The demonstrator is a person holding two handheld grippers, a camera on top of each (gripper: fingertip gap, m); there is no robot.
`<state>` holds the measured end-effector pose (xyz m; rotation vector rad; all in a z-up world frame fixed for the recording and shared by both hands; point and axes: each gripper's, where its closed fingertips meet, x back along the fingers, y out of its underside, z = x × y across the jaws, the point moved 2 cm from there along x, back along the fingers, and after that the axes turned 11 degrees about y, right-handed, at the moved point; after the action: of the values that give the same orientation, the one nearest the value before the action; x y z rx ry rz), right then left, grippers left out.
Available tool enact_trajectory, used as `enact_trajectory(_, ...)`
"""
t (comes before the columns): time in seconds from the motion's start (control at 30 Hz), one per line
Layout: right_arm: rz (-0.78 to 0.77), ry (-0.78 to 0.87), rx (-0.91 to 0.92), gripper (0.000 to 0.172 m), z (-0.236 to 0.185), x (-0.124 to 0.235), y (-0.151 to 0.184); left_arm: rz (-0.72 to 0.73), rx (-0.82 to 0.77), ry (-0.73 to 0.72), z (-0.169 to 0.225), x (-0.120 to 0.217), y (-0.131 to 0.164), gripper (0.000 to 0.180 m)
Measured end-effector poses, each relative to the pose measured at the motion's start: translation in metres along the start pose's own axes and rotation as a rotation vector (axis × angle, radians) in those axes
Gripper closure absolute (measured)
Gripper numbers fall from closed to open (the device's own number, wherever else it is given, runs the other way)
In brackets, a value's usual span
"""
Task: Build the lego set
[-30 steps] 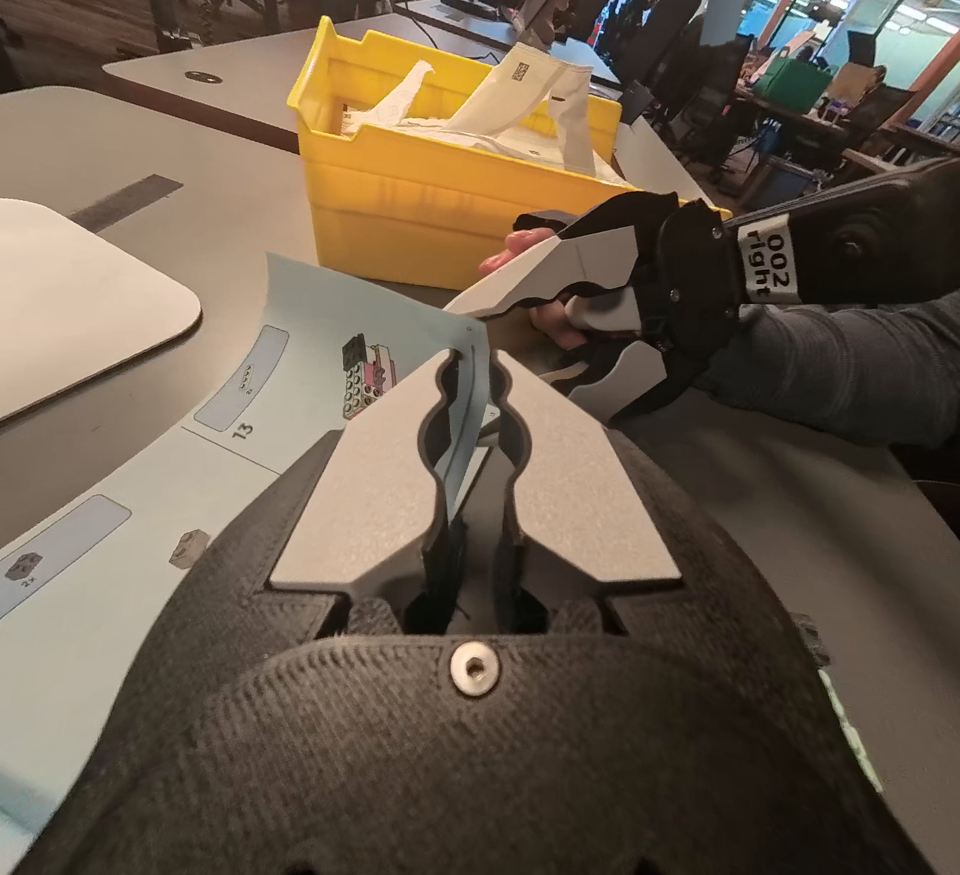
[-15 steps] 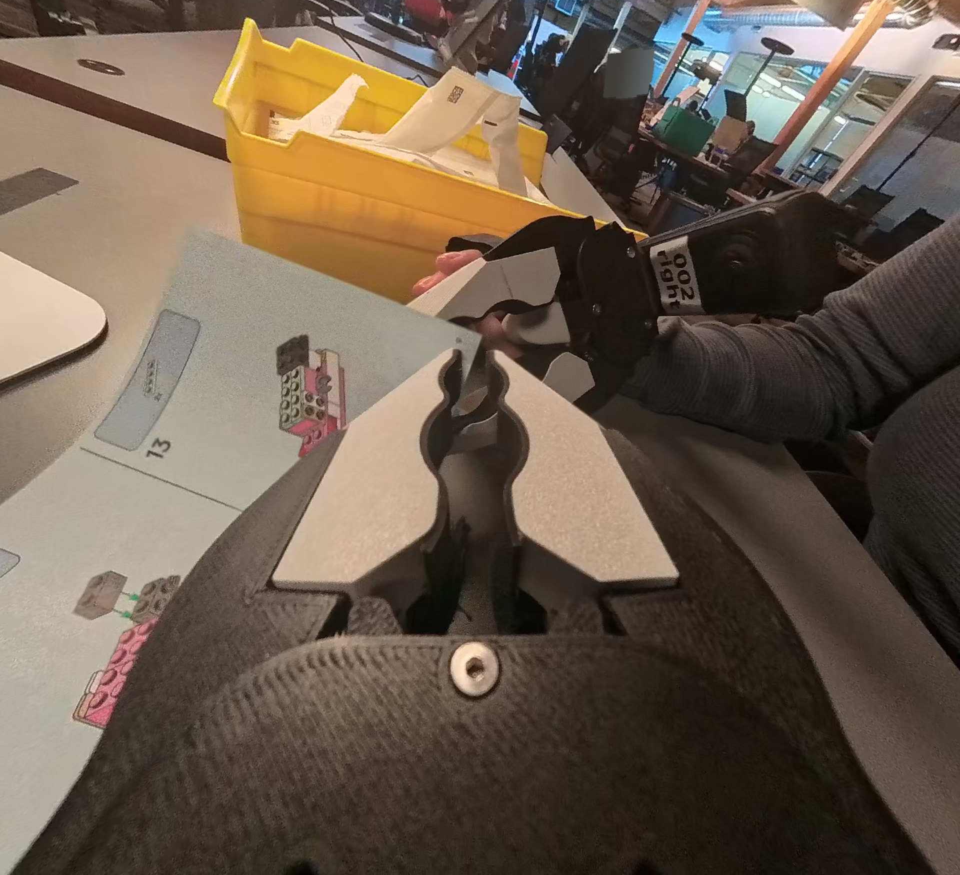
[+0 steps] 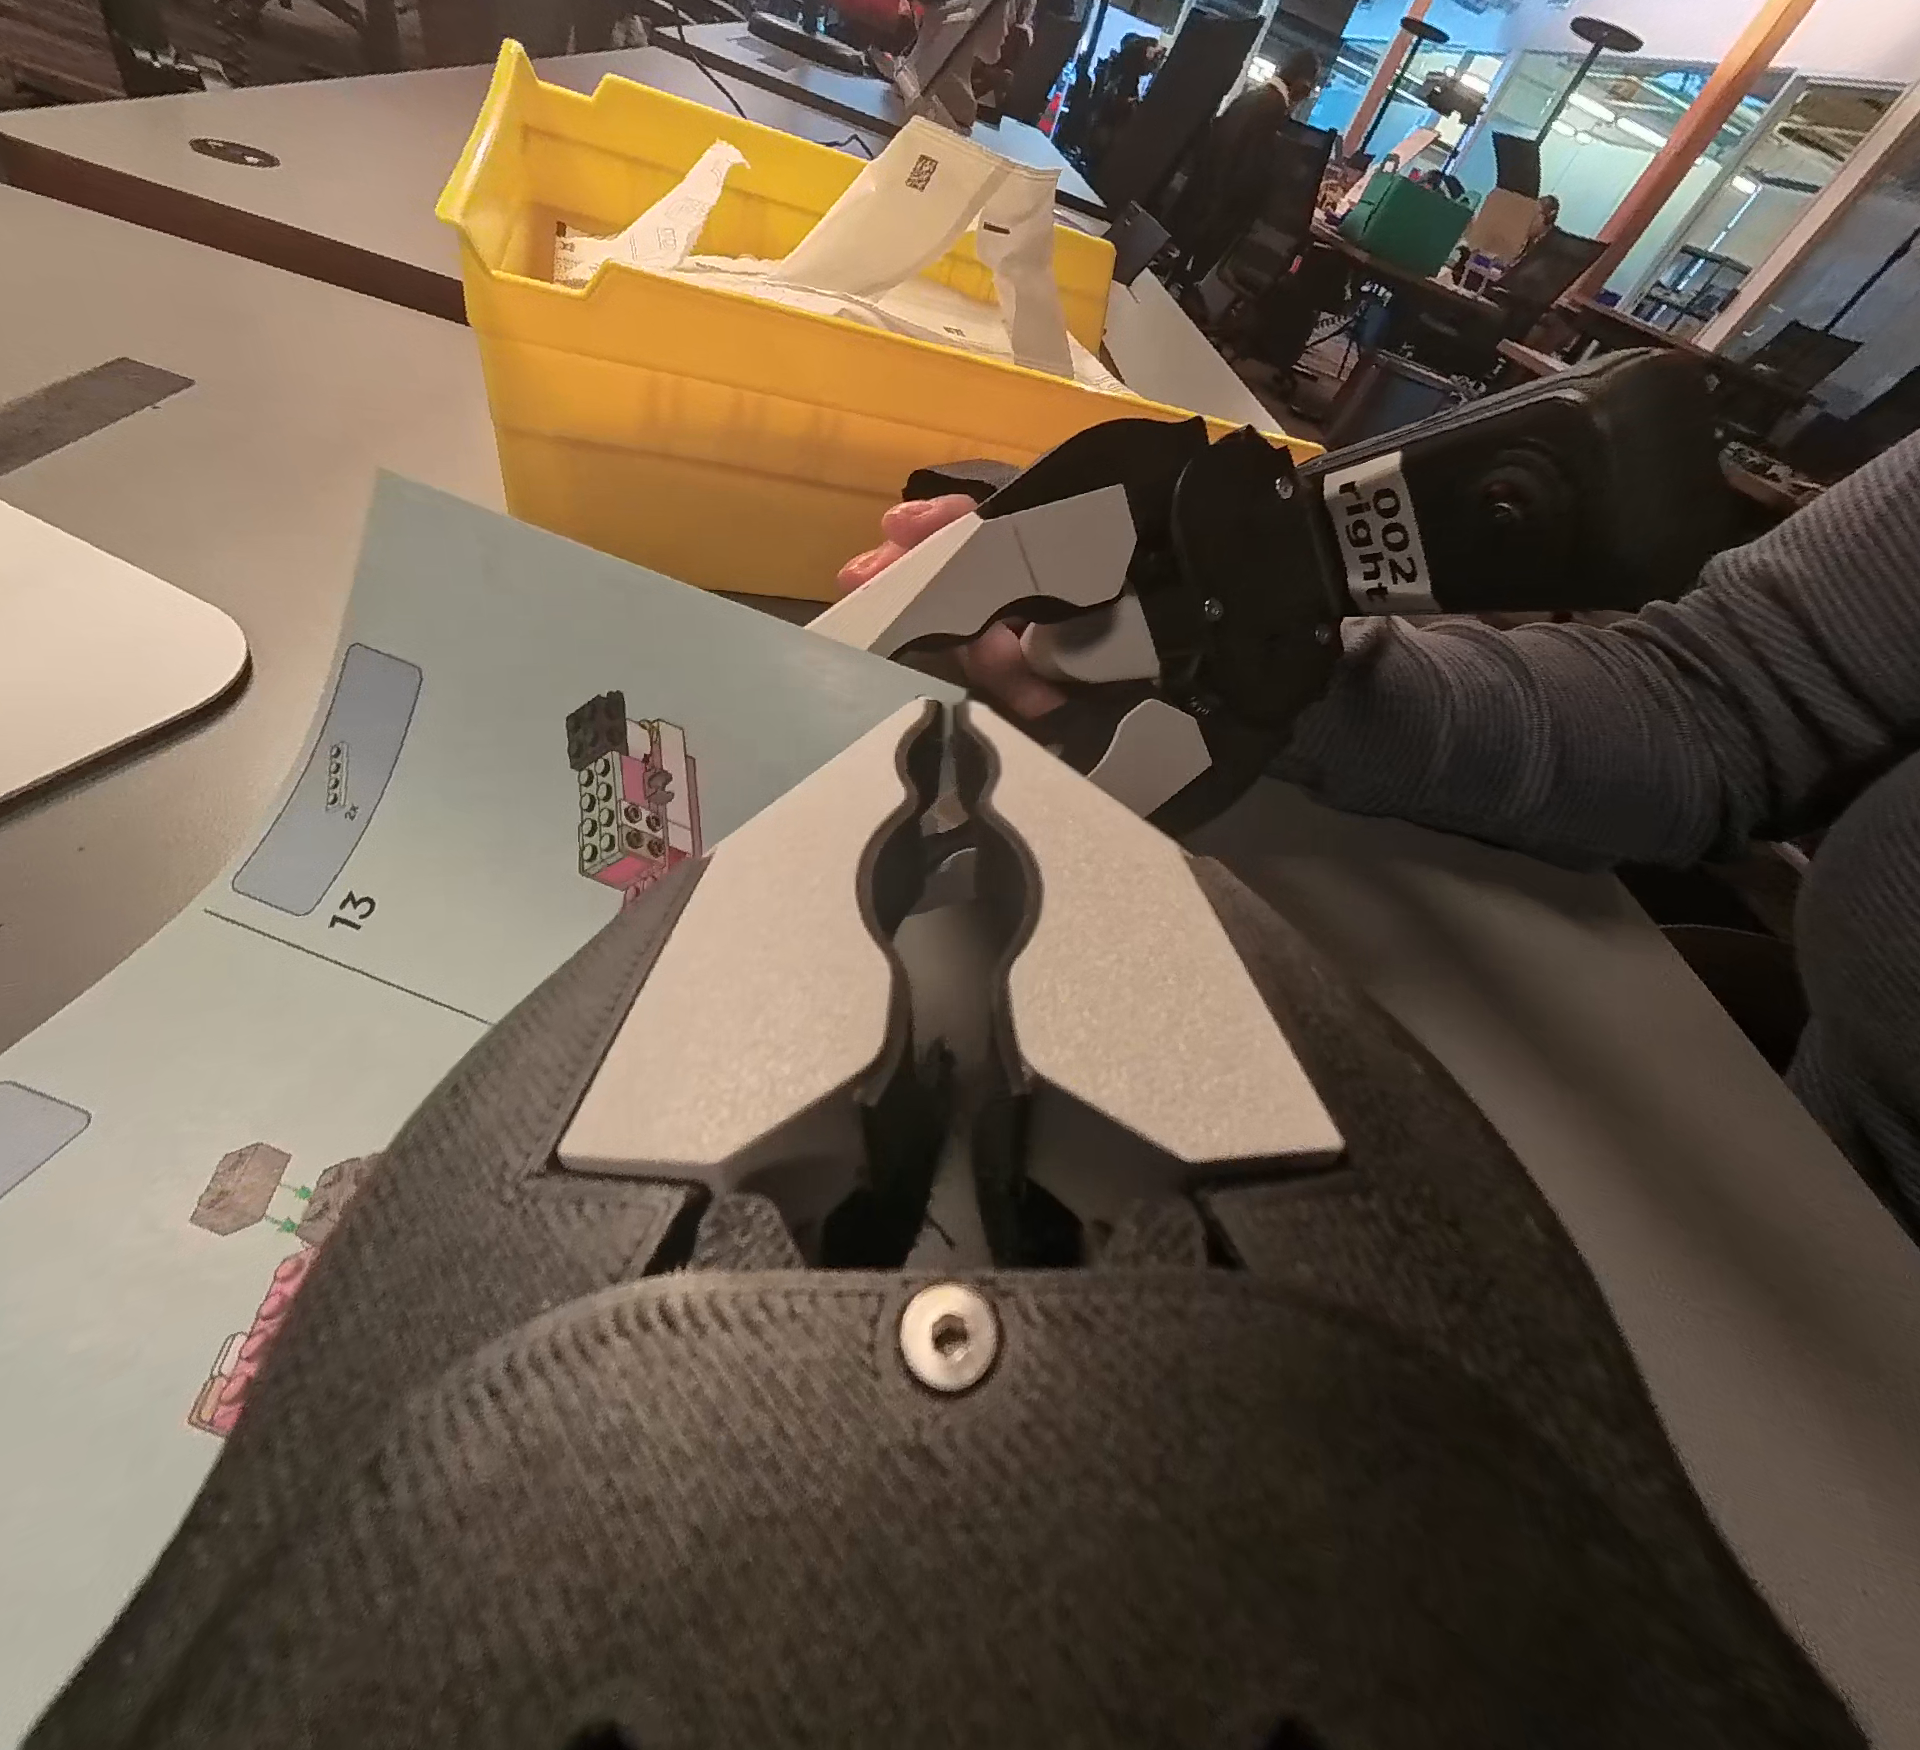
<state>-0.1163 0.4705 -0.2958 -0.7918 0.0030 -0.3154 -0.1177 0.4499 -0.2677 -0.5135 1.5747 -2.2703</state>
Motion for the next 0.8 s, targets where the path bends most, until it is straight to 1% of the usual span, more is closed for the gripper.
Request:
enact_trajectory(0.1,-0.001,0.0,-0.001,0.129,0.0,0.0,0.0,0.006,-0.056,-0.032,-0.001,0.001,-0.003,0.167)
enact_trajectory(0.13,-0.001,0.0,0.0,0.129,0.0,0.0,0.0,0.003,-0.091,-0.055,-0.001,0.002,-0.004,0.167)
enact_trajectory(0.23,-0.003,-0.001,0.0,0.129,0.0,0.0,0.001,-0.027,-0.167,-0.087,0.001,0.003,-0.004,0.18)
enact_trajectory(0.47,-0.005,-0.002,0.002,0.13,0.0,-0.001,0.001,-0.039,-0.122,-0.035,0.004,-0.001,0.0,0.18)
enact_trajectory(0.57,-0.002,-0.002,0.003,0.13,0.0,-0.001,0.001,-0.022,-0.079,0.013,0.007,-0.002,0.0,0.18)
enact_trajectory(0.67,0.004,-0.002,0.003,0.129,-0.001,0.0,-0.001,-0.014,-0.061,0.025,0.007,-0.002,0.0,0.18)
enact_trajectory(0.8,0.024,-0.005,0.008,0.129,-0.002,0.001,-0.004,-0.014,0.003,0.072,0.009,-0.004,0.002,0.18)
